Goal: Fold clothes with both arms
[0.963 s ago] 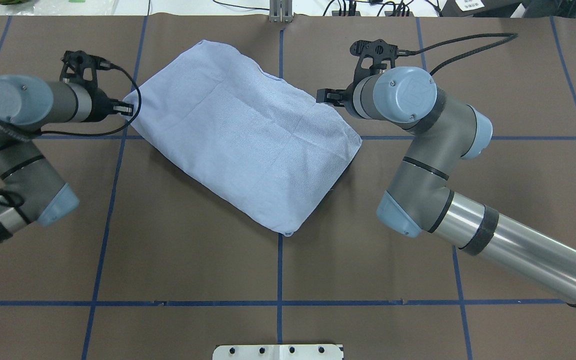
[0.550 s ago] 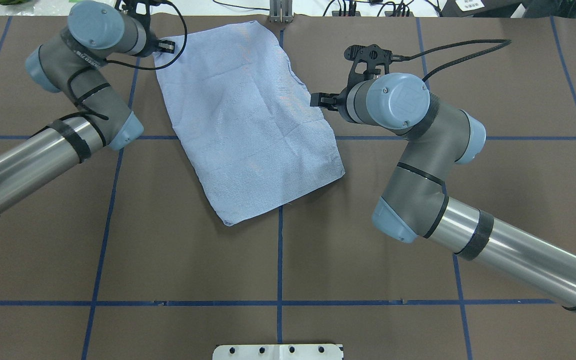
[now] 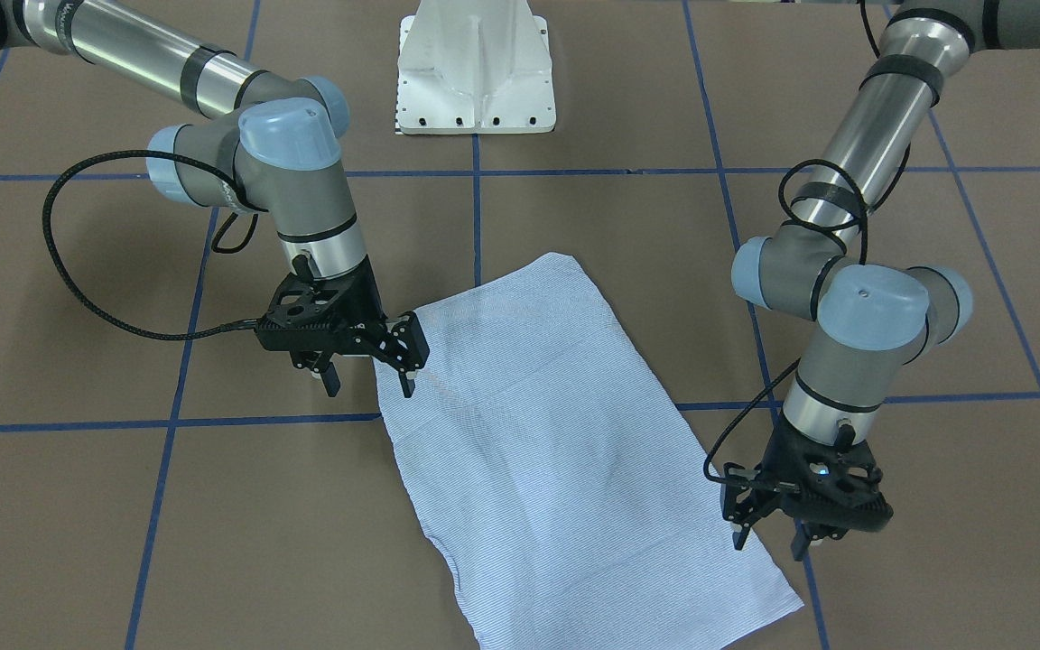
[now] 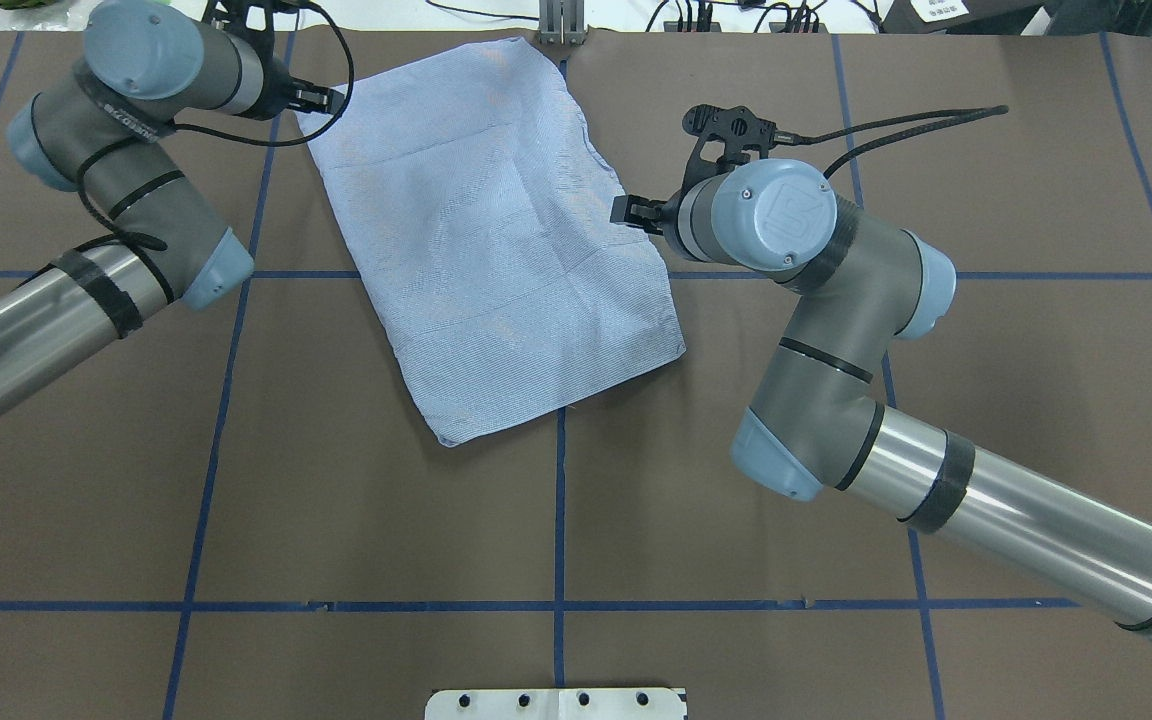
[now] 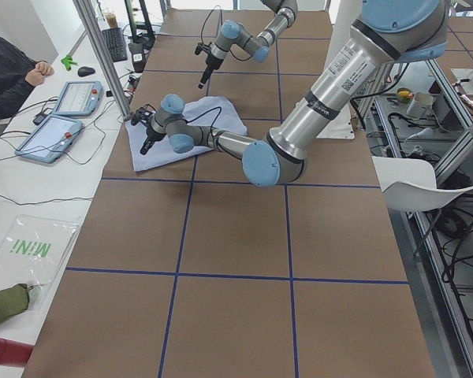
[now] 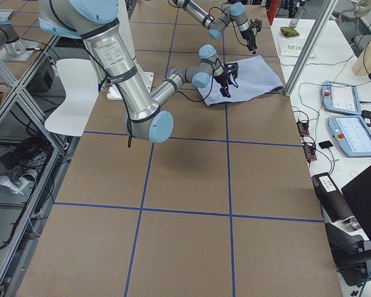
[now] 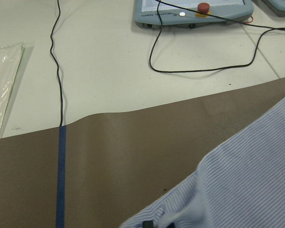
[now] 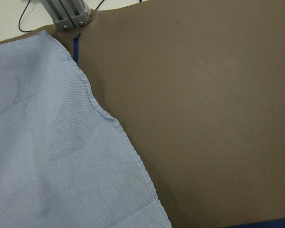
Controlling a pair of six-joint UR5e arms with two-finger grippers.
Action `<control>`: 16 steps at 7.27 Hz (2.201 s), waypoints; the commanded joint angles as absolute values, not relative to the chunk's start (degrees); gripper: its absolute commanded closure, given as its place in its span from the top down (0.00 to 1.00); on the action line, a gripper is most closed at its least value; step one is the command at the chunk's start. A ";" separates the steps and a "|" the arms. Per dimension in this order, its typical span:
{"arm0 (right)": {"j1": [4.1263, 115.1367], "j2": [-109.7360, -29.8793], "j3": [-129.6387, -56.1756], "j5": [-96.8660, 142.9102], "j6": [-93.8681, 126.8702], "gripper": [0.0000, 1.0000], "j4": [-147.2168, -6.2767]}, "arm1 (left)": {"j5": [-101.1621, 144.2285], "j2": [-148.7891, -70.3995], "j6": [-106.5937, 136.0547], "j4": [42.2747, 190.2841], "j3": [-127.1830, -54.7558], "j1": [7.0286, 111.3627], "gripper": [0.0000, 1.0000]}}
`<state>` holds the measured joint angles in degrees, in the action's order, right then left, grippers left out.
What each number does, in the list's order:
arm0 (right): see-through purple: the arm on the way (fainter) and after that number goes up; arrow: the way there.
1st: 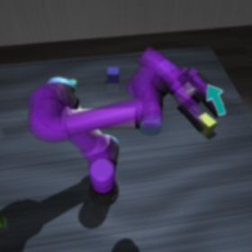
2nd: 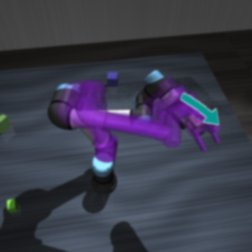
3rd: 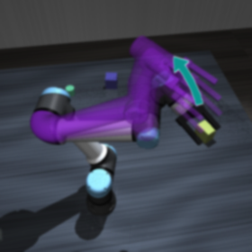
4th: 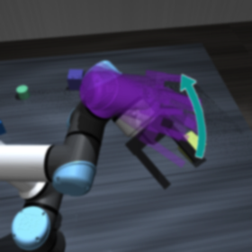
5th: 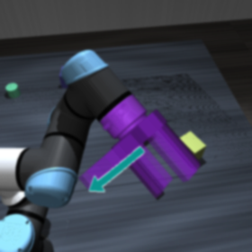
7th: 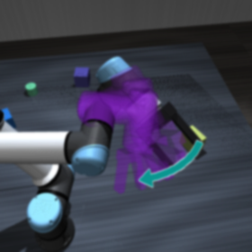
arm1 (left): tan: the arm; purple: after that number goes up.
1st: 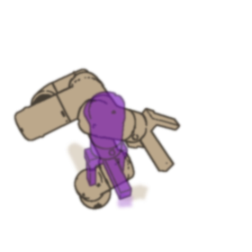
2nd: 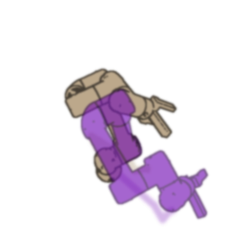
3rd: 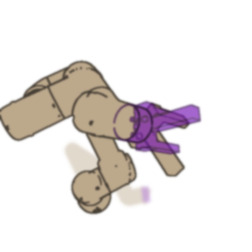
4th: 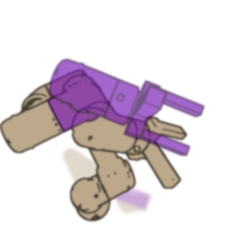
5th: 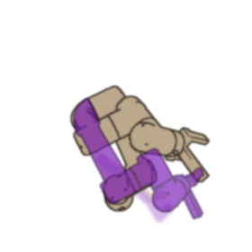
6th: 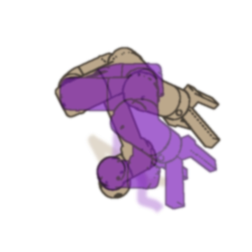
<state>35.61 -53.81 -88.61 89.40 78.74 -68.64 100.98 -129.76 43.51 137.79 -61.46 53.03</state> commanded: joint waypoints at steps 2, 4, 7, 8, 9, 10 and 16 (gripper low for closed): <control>30.61 -53.70 -94.30 89.30 93.91 1.00 -80.41 | 102.04 -126.04 44.64 137.81 -66.09 52.65 1.00; 25.34 -53.61 -93.61 83.61 97.29 1.00 -79.99 | 102.04 -124.98 44.65 137.90 -66.80 52.65 1.00; 24.08 -53.97 -93.60 83.50 98.52 0.98 -79.54 | 102.04 -124.80 44.74 137.90 -66.80 52.47 1.00; 23.91 -54.49 -91.86 82.97 100.35 0.97 -74.41 | 102.04 -124.80 44.74 137.90 -66.80 52.47 1.00; 23.91 -54.41 -89.06 82.45 100.46 0.96 -71.14 | 102.04 -124.80 44.74 137.90 -66.80 52.38 1.00; 23.99 -54.23 -87.29 81.31 100.28 0.96 -70.58 | 102.04 -124.89 44.82 137.99 -66.88 52.30 1.00; 24.70 -52.13 -83.78 79.90 100.72 0.77 -71.54 | 102.04 -124.80 44.82 137.99 -66.88 52.03 1.00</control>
<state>24.63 -53.36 -85.42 80.38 100.36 -71.56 102.01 -124.81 44.82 137.99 -66.87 52.05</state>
